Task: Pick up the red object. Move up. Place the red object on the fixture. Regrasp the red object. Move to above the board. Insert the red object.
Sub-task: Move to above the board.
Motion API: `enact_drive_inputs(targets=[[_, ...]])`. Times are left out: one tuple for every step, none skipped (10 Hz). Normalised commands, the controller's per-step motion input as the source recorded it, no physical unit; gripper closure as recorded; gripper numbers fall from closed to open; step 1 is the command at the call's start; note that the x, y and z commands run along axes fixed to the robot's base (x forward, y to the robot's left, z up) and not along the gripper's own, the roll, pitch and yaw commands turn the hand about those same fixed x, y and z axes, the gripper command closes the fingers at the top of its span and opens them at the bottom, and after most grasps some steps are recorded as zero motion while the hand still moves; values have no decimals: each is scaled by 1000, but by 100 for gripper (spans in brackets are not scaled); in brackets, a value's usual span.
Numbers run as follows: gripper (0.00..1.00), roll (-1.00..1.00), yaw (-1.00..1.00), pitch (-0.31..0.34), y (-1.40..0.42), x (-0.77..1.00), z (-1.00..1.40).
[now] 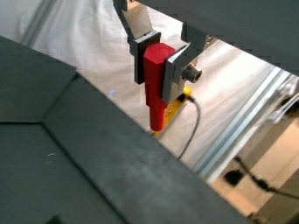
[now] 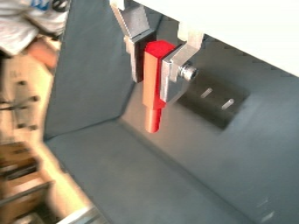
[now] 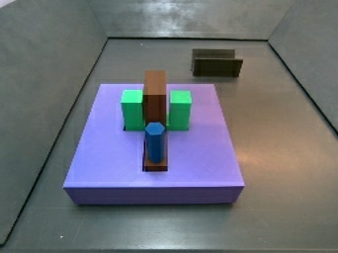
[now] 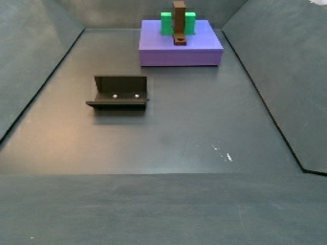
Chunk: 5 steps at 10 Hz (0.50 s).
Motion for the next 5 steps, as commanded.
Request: enact_drive_inputs(targets=[[100,-1000,0,144,-1400,-884,240],[100,-1000,17,132,-1400,-939,243],[100,-1000,25,130,-1400,-950,221],[100,-1000,33,127,-1400,-934,221],[100,-1000,46,122,-974,-666,148]])
